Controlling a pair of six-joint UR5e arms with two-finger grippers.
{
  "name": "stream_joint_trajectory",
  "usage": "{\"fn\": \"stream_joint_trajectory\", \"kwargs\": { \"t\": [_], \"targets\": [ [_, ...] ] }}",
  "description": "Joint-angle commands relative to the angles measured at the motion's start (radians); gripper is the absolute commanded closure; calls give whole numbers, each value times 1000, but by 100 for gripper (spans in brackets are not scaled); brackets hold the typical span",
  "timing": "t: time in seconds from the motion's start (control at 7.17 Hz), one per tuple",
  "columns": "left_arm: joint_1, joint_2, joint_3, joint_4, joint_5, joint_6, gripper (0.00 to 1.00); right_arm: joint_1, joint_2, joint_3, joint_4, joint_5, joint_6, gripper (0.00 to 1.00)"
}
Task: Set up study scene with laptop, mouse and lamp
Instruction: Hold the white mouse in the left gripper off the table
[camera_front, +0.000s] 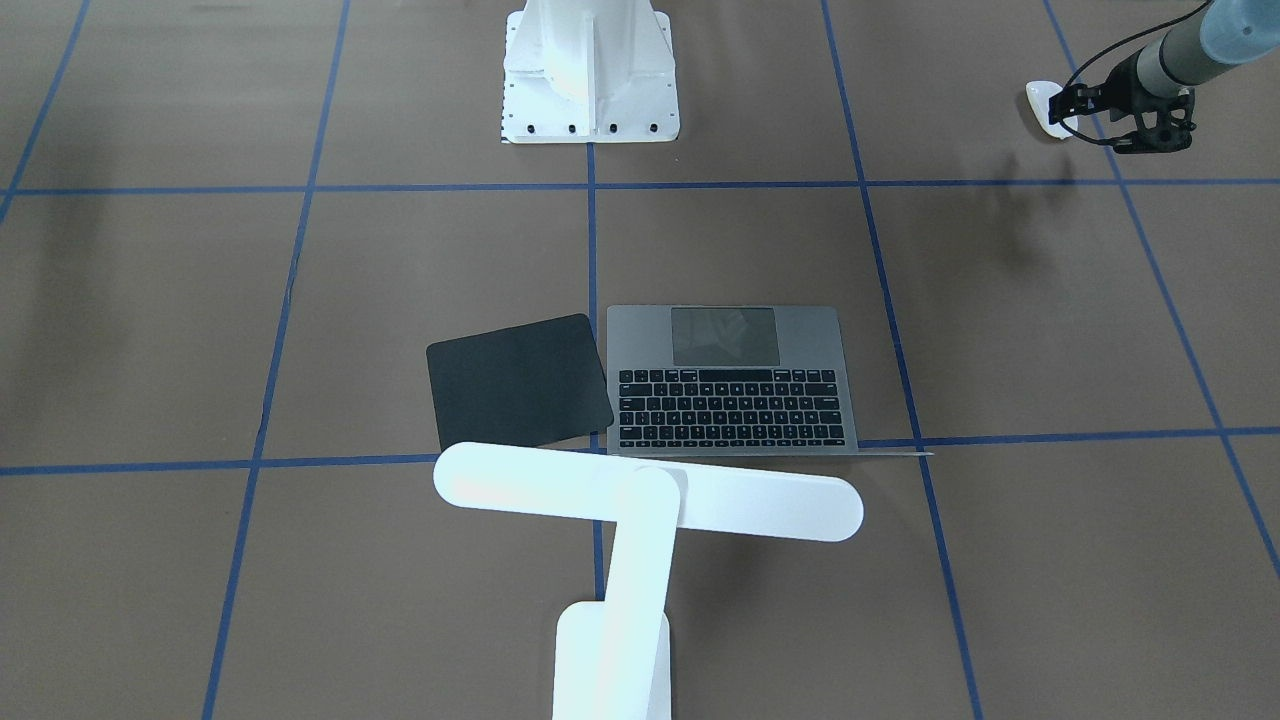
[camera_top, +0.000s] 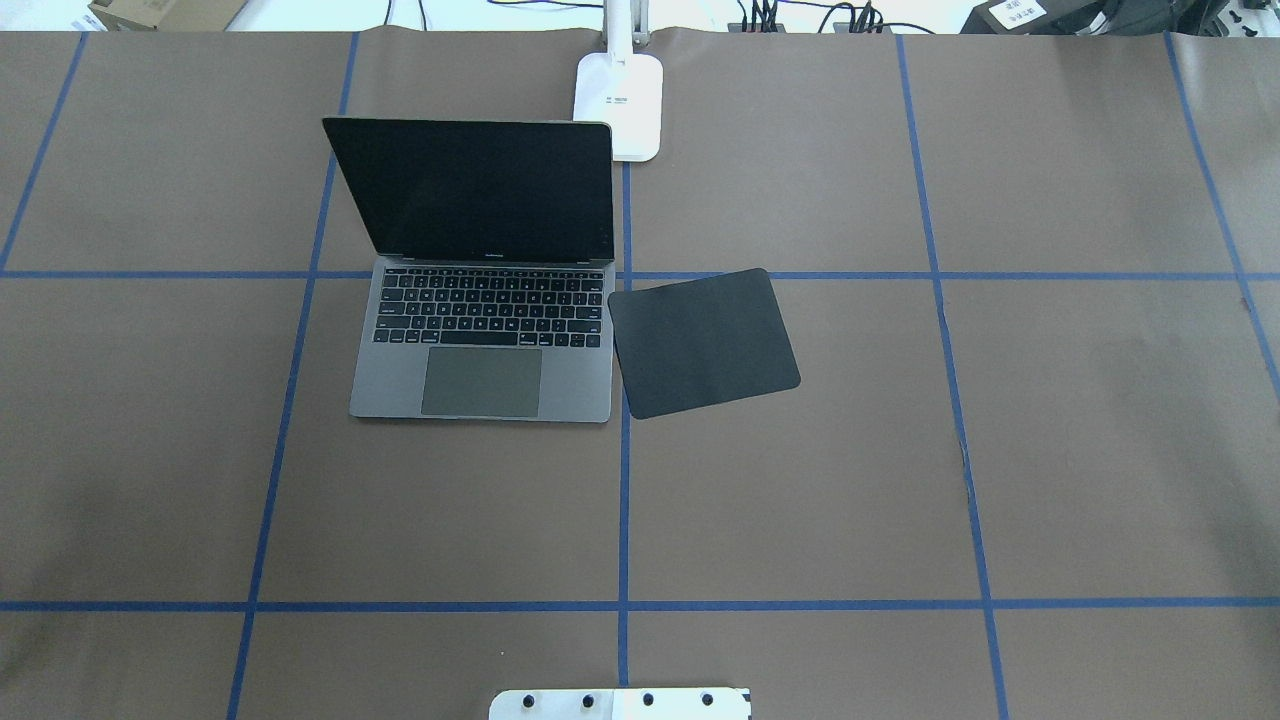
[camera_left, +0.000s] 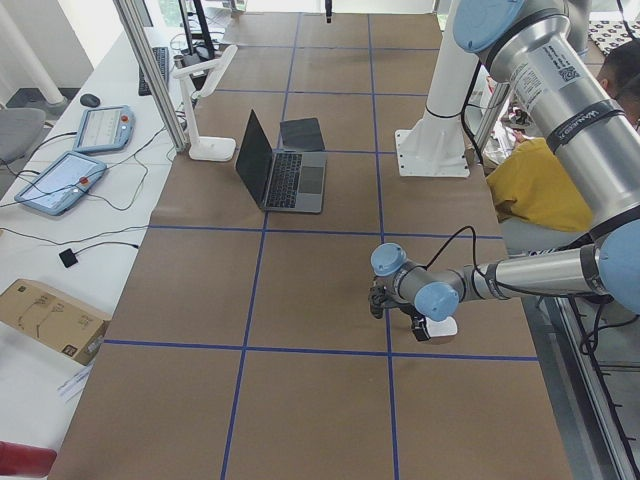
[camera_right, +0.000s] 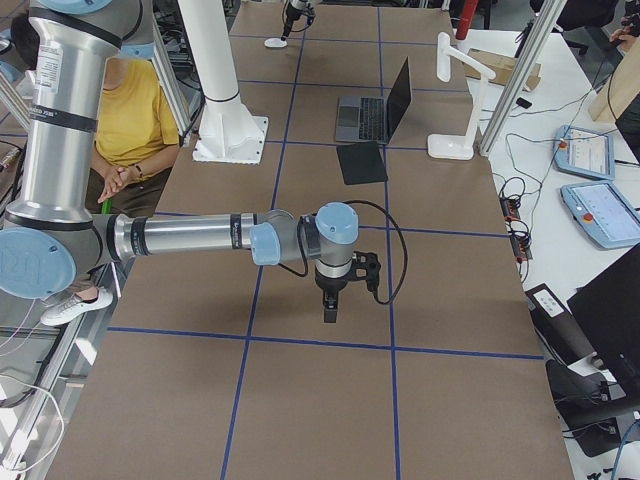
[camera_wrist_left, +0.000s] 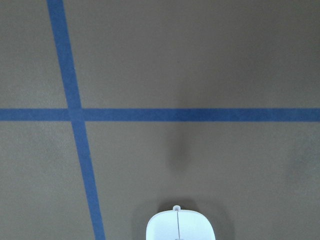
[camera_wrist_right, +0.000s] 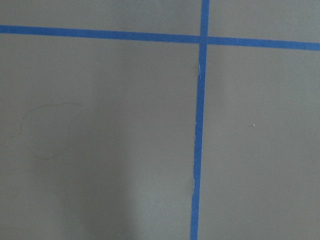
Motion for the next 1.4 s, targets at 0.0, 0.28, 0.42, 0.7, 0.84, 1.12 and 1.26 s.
{"fn": "stream_joint_trajectory", "kwargs": {
  "t": [0.0, 0.28, 0.42, 0.7, 0.84, 1.12, 1.26],
  "targets": [
    [54, 7, 18, -13, 0, -6, 0, 0, 0, 5, 0, -1, 0, 0],
    [78, 7, 88, -129, -2, -10, 0, 0, 0, 11, 0, -1, 0, 0],
    [80, 9, 108, -178, -5, -30, 0, 2, 0, 13, 0, -1, 0, 0],
    [113, 7, 110, -270, -29, -172, 0, 5, 0, 19, 0, -1, 0, 0],
    [142, 7, 110, -309, -29, -234, 0, 5, 0, 19, 0, -1, 0, 0],
    [225, 2, 112, -332, -26, -343, 0, 6, 0, 19, 0, -3, 0, 0],
    [241, 1, 119, -343, -20, -360, 0, 6, 0, 19, 0, -3, 0, 0]
  ]
}}
